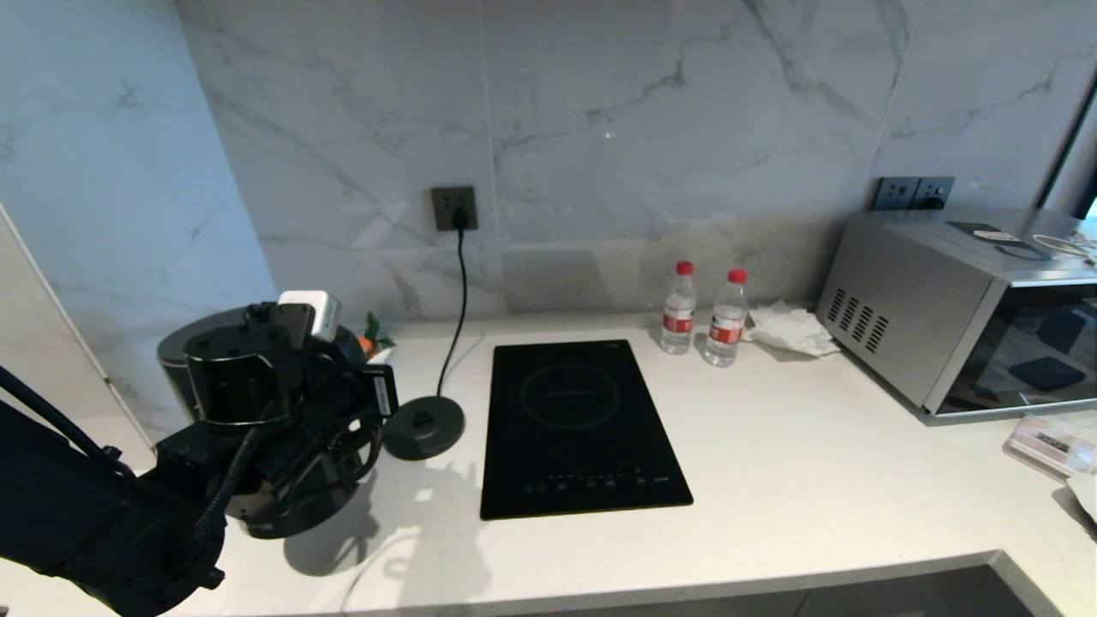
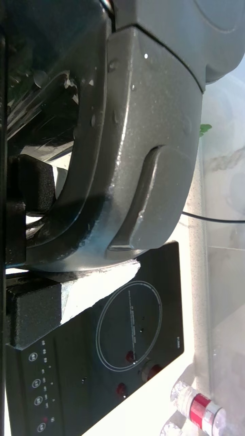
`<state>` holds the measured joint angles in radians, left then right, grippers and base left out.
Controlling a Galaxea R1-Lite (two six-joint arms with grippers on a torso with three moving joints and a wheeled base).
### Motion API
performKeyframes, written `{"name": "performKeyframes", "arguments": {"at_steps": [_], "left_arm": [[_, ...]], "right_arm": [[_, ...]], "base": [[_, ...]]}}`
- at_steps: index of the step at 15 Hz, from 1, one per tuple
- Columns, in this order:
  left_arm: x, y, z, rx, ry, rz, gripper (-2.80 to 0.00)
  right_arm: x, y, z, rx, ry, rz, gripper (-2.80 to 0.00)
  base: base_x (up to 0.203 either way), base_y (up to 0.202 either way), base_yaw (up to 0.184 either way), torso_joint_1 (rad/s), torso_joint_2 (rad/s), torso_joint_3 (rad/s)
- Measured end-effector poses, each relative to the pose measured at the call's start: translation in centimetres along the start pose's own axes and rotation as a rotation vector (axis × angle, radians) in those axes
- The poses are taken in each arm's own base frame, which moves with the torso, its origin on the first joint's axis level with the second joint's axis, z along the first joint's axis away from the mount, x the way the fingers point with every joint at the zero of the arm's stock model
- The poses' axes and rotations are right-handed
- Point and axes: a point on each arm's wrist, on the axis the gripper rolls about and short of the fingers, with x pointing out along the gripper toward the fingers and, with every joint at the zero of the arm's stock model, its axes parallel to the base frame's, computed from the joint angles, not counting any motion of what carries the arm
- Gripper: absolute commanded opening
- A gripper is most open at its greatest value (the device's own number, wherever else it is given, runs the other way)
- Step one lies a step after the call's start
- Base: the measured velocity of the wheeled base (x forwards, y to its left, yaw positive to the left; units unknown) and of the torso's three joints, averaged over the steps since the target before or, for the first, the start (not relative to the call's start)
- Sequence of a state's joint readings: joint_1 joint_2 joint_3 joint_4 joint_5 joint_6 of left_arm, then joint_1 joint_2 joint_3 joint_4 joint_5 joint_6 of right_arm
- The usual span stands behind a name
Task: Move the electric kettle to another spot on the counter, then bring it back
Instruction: Place it on the power base
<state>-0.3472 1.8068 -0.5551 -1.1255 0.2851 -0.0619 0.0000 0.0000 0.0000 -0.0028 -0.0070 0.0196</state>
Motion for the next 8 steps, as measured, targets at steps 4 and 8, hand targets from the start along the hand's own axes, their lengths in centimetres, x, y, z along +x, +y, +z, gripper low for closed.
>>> {"name": "performKeyframes", "arguments": {"at_steps": [4,8], "left_arm": [[0.02,0.04,-0.22,0.000,0.008,0.002,-2.80],[0.01,0.14,-0.22,-0.001,0.007,0.004,-2.80]], "right_arm": [[0.00,0.00,0.00,0.000,0.000,-0.001,-2.80],[0.00,0.00,0.00,0.000,0.000,0.000,-2.80]], "base": [[0.195,0.000,0.001,0.009,0.00,0.003],[0.195,0.000,0.000,0.004,0.00,0.004]]}}
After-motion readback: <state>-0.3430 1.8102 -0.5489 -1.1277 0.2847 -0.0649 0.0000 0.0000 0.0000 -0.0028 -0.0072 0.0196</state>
